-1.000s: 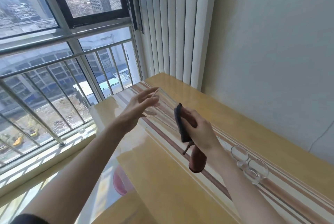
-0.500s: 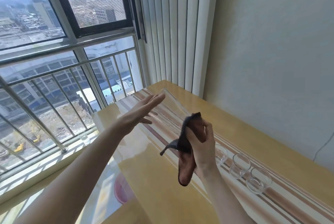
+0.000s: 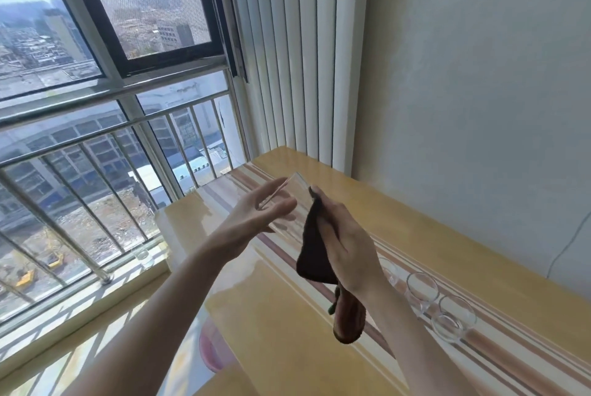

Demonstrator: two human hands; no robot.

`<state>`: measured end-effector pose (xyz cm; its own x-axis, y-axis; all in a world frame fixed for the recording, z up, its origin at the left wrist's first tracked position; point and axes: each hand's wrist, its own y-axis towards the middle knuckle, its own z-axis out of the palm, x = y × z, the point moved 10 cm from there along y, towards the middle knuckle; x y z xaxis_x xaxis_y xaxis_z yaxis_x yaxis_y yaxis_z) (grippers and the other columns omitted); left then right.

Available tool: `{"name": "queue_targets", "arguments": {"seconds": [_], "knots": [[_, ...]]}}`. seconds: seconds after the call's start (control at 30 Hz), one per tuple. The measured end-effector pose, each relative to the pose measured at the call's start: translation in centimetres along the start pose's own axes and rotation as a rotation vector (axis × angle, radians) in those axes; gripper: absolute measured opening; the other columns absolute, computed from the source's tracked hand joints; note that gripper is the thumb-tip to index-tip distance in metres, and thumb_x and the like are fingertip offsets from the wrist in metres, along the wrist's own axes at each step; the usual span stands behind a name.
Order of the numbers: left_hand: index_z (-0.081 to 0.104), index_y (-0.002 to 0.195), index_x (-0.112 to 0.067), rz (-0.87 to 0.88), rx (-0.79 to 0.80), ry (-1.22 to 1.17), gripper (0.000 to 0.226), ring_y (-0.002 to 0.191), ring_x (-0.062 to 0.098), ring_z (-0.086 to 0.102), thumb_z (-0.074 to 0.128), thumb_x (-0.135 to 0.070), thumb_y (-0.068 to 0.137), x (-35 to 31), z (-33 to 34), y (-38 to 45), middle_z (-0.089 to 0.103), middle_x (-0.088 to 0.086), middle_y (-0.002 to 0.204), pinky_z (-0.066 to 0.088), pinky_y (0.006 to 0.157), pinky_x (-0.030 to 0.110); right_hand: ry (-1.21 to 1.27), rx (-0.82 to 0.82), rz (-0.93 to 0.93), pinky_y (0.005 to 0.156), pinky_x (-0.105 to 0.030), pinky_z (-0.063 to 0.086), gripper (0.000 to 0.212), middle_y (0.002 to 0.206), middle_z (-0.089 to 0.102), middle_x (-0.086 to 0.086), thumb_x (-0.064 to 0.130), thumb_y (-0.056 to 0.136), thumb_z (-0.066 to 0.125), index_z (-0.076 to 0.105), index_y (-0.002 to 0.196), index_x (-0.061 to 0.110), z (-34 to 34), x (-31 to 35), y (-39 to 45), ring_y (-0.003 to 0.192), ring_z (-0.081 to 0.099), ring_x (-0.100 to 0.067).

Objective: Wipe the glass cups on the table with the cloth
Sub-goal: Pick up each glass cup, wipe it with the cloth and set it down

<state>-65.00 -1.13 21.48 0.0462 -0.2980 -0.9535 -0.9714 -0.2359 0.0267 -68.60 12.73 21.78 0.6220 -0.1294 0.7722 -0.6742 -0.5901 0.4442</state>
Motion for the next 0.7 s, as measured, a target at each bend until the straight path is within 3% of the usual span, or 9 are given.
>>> {"name": "queue_targets", "arguments": {"seconds": [0.07,0.13,0.17,0.23,0.3,0.43,0.6,0.7], "knots": [[0.045,0.120,-0.049,0.016,0.007,-0.004,0.086,0.109,0.007,0.062,0.067,-0.081,0.044,0.0,0.2,0.1,0.052,-0.014,0.131,0.054,0.087,0.032,-0.024,0.041,0.034,0.088,-0.030,0.051,0.042,0.139,0.053,0.010,0.039,0.101,0.033,0.026,0.139,0.055,0.1,0.2,0.9,0.116,0.057,-0.012],[0.043,0.118,-0.052,0.041,0.030,-0.014,0.083,0.111,-0.007,0.056,0.068,-0.080,0.044,-0.5,0.3,0.1,0.047,-0.024,0.126,0.051,0.083,0.016,0.017,0.083,0.102,0.088,-0.024,0.046,0.042,0.143,0.050,0.008,0.037,0.102,0.033,0.029,0.143,0.047,0.4,-0.1,1.5,0.122,0.053,-0.012],[0.043,0.119,-0.051,0.051,0.037,-0.013,0.083,0.112,-0.007,0.056,0.069,-0.079,0.045,-0.6,0.3,0.1,0.047,-0.025,0.126,0.050,0.084,0.014,0.065,0.100,0.133,0.090,-0.022,0.043,0.042,0.145,0.049,0.010,0.039,0.102,0.032,0.032,0.142,0.046,0.6,-0.1,1.8,0.125,0.050,-0.012],[0.044,0.124,-0.048,0.054,0.044,-0.005,0.085,0.118,0.011,0.058,0.072,-0.075,0.048,-0.4,0.2,0.2,0.050,-0.019,0.129,0.050,0.095,0.027,0.174,0.131,0.219,0.097,-0.028,0.042,0.039,0.140,0.054,0.010,0.048,0.099,0.031,0.044,0.136,0.044,1.0,-0.4,2.4,0.126,0.050,-0.014],[0.045,0.132,-0.038,0.068,0.059,0.004,0.091,0.118,0.015,0.059,0.075,-0.070,0.051,-0.3,0.4,0.1,0.053,-0.013,0.131,0.048,0.101,0.036,0.255,0.202,0.356,0.099,-0.037,0.043,0.049,0.125,0.064,0.003,0.061,0.094,0.028,0.056,0.126,0.037,1.7,-1.6,2.9,0.117,0.057,-0.021],[0.044,0.133,-0.033,0.091,0.070,0.003,0.095,0.112,0.007,0.062,0.077,-0.067,0.051,-0.3,0.6,-0.1,0.055,-0.012,0.128,0.051,0.093,0.025,0.446,0.406,0.618,0.109,-0.036,0.037,0.074,0.127,0.064,0.003,0.084,0.075,0.034,0.062,0.122,0.035,3.4,-4.1,1.9,0.117,0.059,-0.017],[0.048,0.129,-0.040,0.066,0.016,-0.046,0.087,0.110,0.020,0.065,0.074,-0.070,0.052,1.0,-0.3,-0.1,0.054,-0.009,0.132,0.055,0.088,0.035,0.345,0.447,0.465,0.092,-0.028,0.048,0.057,0.115,0.069,0.001,0.071,0.078,0.051,0.062,0.116,0.029,3.6,-4.1,1.1,0.103,0.064,-0.012],[0.050,0.127,-0.038,0.038,-0.016,-0.095,0.087,0.107,0.023,0.066,0.073,-0.072,0.051,2.1,-0.6,0.1,0.057,-0.002,0.131,0.056,0.086,0.039,0.232,0.483,0.424,0.098,-0.033,0.047,0.066,0.120,0.064,0.010,0.062,0.068,0.072,0.051,0.126,0.038,3.8,-4.6,0.5,0.110,0.060,-0.010]]}}
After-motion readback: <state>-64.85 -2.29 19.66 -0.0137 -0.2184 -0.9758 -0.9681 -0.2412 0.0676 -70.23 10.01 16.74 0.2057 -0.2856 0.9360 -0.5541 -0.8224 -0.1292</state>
